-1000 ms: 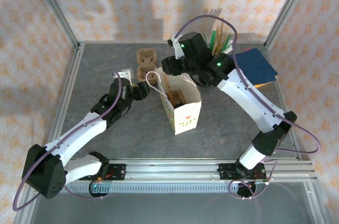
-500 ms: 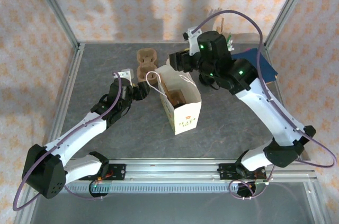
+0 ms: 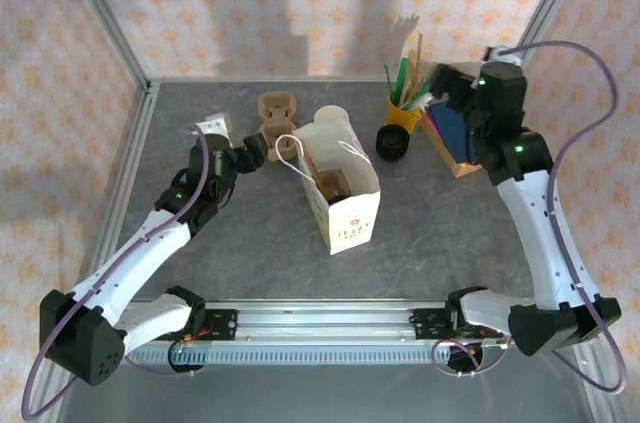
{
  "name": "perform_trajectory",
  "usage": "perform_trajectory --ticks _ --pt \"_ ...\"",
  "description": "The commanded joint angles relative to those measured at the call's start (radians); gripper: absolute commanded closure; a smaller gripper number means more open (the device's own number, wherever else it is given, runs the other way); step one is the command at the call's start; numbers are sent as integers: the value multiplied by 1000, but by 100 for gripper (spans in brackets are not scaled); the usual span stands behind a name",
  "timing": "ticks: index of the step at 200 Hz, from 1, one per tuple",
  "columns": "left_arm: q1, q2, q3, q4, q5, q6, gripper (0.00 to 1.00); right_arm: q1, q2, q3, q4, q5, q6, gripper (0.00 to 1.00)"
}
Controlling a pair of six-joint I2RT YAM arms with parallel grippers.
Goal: Pack the takeout coffee
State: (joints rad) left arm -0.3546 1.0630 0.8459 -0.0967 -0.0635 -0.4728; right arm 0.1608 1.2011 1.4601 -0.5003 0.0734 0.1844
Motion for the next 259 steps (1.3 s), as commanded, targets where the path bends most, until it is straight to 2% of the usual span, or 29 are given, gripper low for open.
perform_trajectory --ticks 1,23,44,75,102,147,210,259 --pt "50 -14 57 -34 -36 8 20 -113 16 -79 85 19 75 0" --pt "76 -3 83 -18 -40 54 18 -230 68 -156 147 -7 120 0" --pt "82 12 80 11 -49 103 13 -285 159 -173 167 -18 120 0" --pt "88 36 55 50 -60 131 7 -307 329 -139 162 25 89 0" --pt "91 29 4 104 -56 114 2 -327 479 -75 132 -33 104 0" --pt "97 13 -31 133 -50 130 1 -331 749 152 -38 -40 64 0" --pt "102 43 -8 136 -8 158 1 -343 903 286 -87 -117 49 0" --pt "101 49 -3 132 1 158 1 -345 952 318 -113 -110 35 3"
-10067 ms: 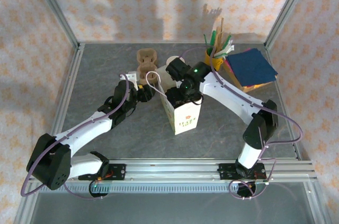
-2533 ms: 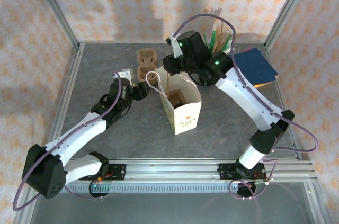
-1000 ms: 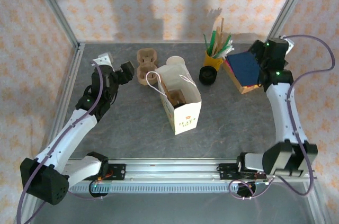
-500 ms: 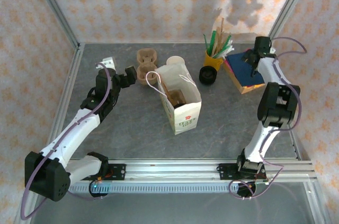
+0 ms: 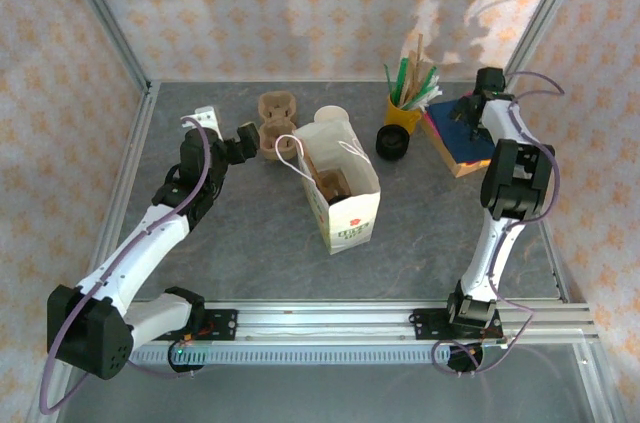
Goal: Pack the takeout coffee
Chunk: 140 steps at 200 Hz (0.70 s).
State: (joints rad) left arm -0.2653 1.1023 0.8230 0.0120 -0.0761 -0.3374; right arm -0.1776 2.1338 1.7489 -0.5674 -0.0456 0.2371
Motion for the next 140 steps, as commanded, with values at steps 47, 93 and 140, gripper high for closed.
perform_trajectory --ticks 47,93,140 --pt "12 16 28 16 17 19 1 -6 55 37 -55 13 -24 16" --pt "12 16 45 -23 7 20 1 -6 61 32 -48 -20 -10 39" --pt "12 4 49 -33 10 17 1 -7 4 2 -28 -22 -5 49"
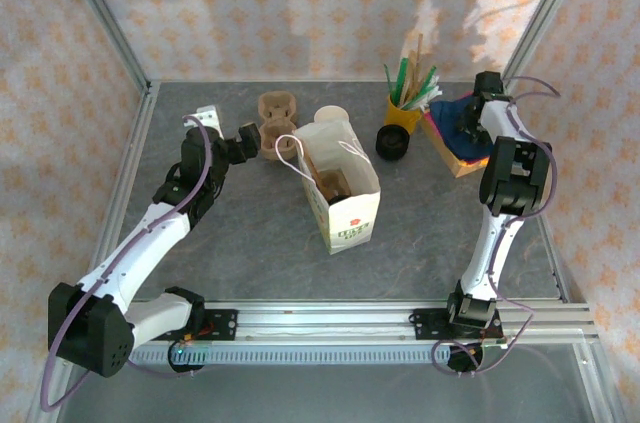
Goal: Pack the takeout coffee
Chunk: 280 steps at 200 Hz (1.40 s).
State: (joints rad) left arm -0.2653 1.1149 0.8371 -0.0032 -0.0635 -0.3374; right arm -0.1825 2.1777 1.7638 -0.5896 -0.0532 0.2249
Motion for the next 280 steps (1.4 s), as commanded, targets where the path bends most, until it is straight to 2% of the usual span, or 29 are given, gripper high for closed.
perform_trajectory --ticks 1,38,80,148,161,211,244,261,280 --pt "12 -8 35 -18 -2 17 1 -2 -41 -14 -5 -13 8 49" --pt "12 -13 39 -30 0 8 1 -2 -127 -62 35 -26 10 58" --pt "12 -21 46 -47 1 6 1 -2 -198 -117 77 -41 16 74" --pt "12 -34 62 -63 7 -8 1 -2 -344 -114 21 -74 28 88" --pt "12 -32 72 -67 8 -8 1 -1 -412 -116 17 -135 30 94" --pt "12 2 132 -84 25 -16 1 -2 -730 -178 113 -415 73 95" --pt "12 16 152 -88 43 -47 1 2 -882 -239 244 -718 200 97" --pt "12 13 152 -84 64 -71 2 39 -926 -243 278 -829 253 98" --pt "12 11 156 -87 93 -97 2 129 -951 -212 258 -882 253 98"
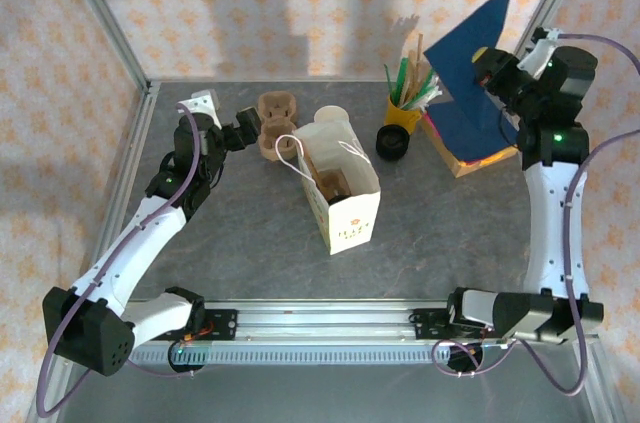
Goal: Pack the takeout coffee
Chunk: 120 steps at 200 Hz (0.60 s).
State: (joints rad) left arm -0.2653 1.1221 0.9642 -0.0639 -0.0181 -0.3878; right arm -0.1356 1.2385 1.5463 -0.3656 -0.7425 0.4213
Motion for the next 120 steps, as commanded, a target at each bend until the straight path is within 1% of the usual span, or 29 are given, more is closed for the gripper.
perform_trajectory --ticks 1,27,60,75,87,107,120 --pt "12 3 29 -27 49 -48 2 88 -12 7 32 -196 55 98" --pt "12 -3 25 -31 79 -65 4 222 -17 44 -18 -232 39 98" --pt "12 -20 17 -35 91 -77 5 439 -3 24 -53 -233 27 99" --pt "12 -26 12 -30 99 -82 6 530 12 24 -92 -198 10 99" --pt "12 -28 9 -28 108 -86 6 583 29 34 -127 -176 -9 100" --pt "12 -30 8 -28 116 -91 7 650 47 33 -150 -129 -13 100" --pt "12 -30 7 -27 121 -94 7 686 54 18 -155 -74 -26 100"
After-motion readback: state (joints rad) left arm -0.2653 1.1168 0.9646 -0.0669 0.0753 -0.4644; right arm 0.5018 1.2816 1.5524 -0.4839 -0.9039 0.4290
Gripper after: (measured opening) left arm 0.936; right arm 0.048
